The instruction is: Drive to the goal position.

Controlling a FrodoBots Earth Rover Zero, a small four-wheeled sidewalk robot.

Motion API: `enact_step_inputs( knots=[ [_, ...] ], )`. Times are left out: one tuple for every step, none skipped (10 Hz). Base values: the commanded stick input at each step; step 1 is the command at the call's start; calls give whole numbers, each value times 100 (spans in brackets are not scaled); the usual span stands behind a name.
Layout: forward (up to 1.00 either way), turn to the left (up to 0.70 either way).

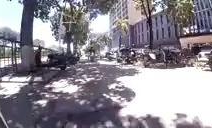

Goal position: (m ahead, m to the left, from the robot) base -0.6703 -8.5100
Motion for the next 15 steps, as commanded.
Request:
enact_step_inputs(
  knots=[
    [70,-14],
    [70,-14],
    [70,-14],
    [70,-14],
    [70,-14],
    [70,-14],
    [70,-14],
    [70,-14],
    [70,-14],
    [70,-14],
    [67,-16],
    [45,-27],
    [45,-27],
    [45,-27],
    [45,-27]
  ],
)
